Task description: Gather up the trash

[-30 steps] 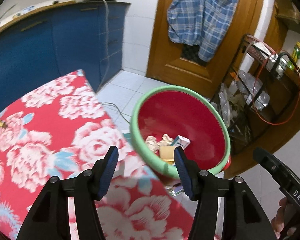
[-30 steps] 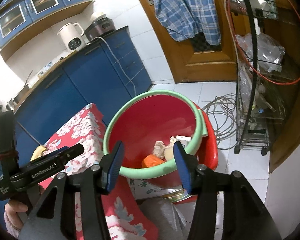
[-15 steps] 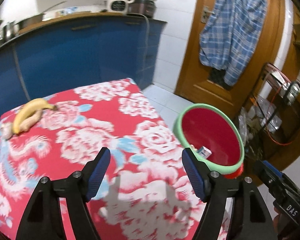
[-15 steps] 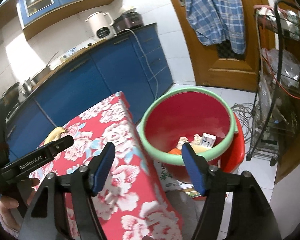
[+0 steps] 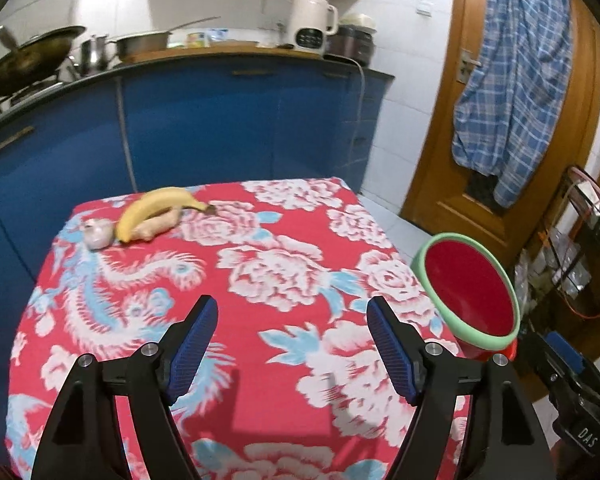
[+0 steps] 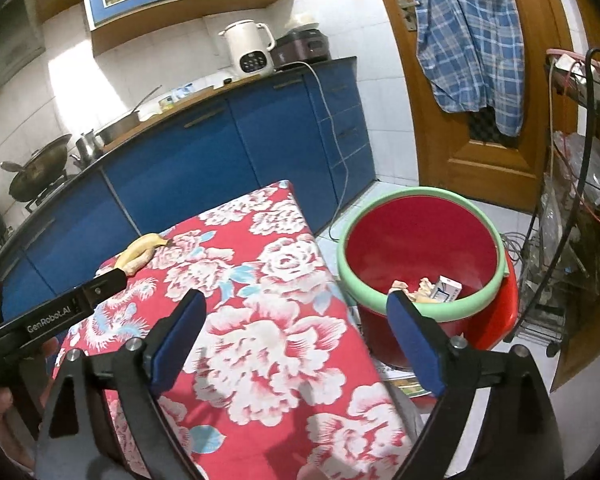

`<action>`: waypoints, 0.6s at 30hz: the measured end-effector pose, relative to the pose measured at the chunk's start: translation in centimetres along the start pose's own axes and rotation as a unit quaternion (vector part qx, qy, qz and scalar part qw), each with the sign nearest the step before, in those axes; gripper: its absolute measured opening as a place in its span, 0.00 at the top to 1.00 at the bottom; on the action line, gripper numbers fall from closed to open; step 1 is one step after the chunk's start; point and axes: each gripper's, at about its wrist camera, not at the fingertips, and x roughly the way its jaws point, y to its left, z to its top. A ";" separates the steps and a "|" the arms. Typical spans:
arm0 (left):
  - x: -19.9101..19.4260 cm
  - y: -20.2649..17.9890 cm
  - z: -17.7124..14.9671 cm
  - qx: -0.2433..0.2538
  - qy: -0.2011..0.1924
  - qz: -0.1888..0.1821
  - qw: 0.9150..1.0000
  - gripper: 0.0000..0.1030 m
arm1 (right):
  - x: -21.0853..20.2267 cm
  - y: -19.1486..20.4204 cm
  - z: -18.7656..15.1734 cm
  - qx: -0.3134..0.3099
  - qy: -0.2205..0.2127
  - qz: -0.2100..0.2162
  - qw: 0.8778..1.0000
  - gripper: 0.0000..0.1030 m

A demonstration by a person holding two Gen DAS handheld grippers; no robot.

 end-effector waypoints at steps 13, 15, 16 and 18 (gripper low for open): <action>-1.1 1.3 -0.7 -0.009 -0.012 0.015 1.000 0.24 | 0.0 1.7 -0.6 -0.019 0.004 0.009 1.000 0.12; -1.0 1.3 -0.7 -0.009 -0.012 0.017 1.000 0.24 | 0.1 1.7 -0.6 -0.019 0.004 0.009 1.000 0.12; -1.0 1.3 -0.7 -0.009 -0.012 0.018 1.000 0.24 | 0.1 1.7 -0.6 -0.019 0.004 0.009 1.000 0.12; -0.9 1.3 -0.8 -0.008 -0.012 0.019 1.000 0.24 | 0.1 1.8 -0.6 -0.019 0.005 0.008 1.000 0.12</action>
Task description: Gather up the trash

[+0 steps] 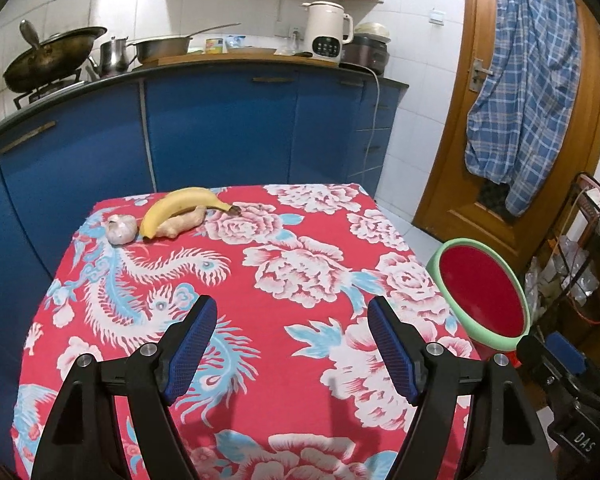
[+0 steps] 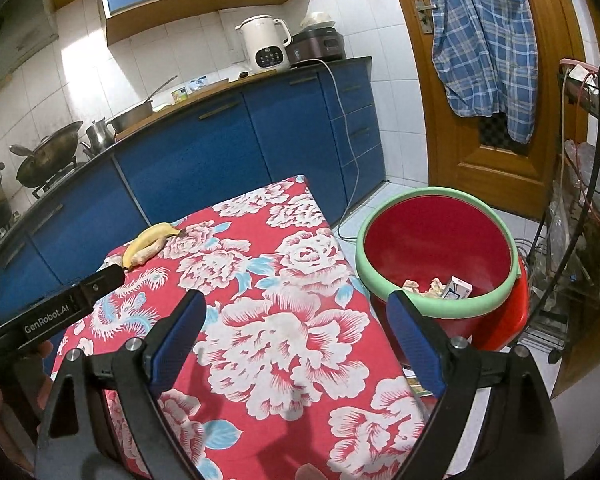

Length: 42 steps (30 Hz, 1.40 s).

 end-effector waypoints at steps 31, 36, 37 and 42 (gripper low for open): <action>0.6 0.4 -0.2 -0.005 0.005 -0.001 1.000 0.24 | 0.5 0.2 -0.2 0.000 0.005 -0.001 1.000 0.12; 0.6 0.4 -0.2 -0.005 0.005 -0.001 1.000 0.24 | 0.5 0.2 -0.3 0.000 0.005 -0.001 1.000 0.12; 0.6 0.4 -0.2 -0.005 0.005 -0.001 1.000 0.24 | 0.5 0.2 -0.2 0.000 0.005 -0.001 1.000 0.12; 0.6 0.4 -0.2 -0.005 0.005 0.000 1.000 0.24 | 0.5 0.2 -0.2 0.000 0.005 -0.001 1.000 0.12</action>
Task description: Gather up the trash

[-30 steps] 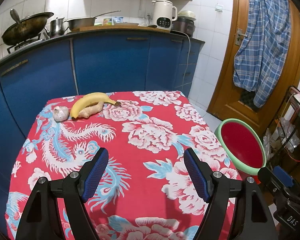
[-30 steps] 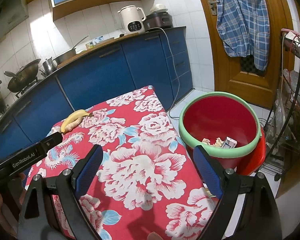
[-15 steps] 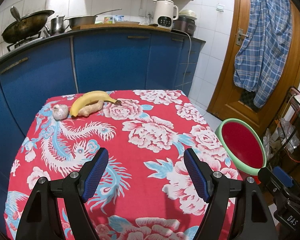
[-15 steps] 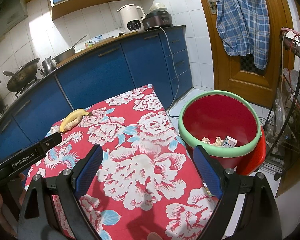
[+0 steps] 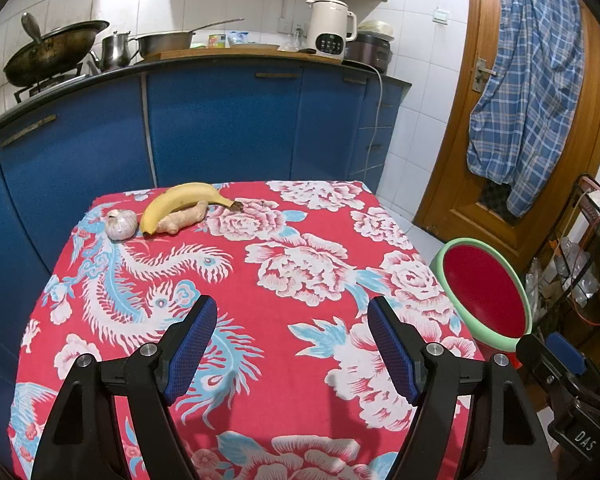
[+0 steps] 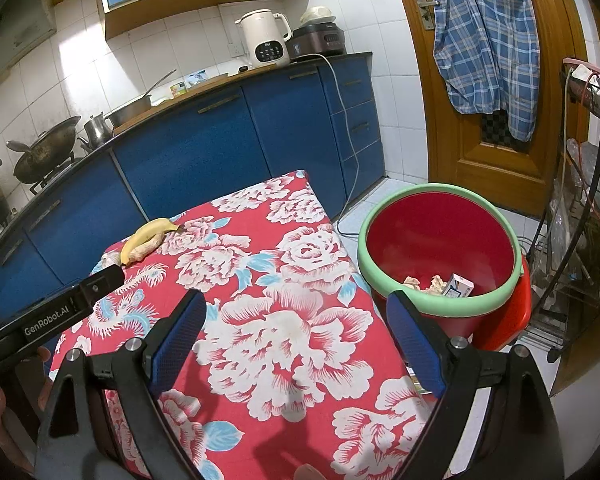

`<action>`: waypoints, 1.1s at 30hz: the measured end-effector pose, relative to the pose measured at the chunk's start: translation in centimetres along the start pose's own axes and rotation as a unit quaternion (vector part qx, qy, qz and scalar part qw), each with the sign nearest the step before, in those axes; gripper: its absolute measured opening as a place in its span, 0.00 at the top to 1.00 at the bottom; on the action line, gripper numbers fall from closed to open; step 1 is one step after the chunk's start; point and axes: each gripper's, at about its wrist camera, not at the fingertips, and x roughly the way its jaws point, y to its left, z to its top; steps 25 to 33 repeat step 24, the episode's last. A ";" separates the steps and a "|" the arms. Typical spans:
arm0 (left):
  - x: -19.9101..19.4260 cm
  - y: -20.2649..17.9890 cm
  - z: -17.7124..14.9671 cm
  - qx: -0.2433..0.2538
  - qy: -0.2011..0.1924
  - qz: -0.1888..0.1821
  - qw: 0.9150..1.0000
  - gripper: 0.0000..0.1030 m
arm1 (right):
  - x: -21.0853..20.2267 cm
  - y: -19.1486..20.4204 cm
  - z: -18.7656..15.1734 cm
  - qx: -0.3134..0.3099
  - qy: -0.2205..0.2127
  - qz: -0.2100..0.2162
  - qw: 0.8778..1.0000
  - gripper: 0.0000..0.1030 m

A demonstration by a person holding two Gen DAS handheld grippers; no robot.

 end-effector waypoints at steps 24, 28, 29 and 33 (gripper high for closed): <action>-0.4 0.4 0.2 -0.002 -0.006 -0.002 1.000 0.24 | -0.1 0.8 0.6 -0.011 0.001 0.000 1.000 0.12; -0.4 0.4 0.2 -0.002 -0.006 -0.002 1.000 0.24 | -0.1 0.8 0.6 -0.011 0.001 0.000 1.000 0.12; -0.4 0.4 0.2 -0.002 -0.006 -0.002 1.000 0.24 | -0.1 0.8 0.6 -0.011 0.001 0.000 1.000 0.12; -0.4 0.4 0.2 -0.002 -0.006 -0.002 1.000 0.24 | -0.1 0.8 0.6 -0.011 0.001 0.000 1.000 0.12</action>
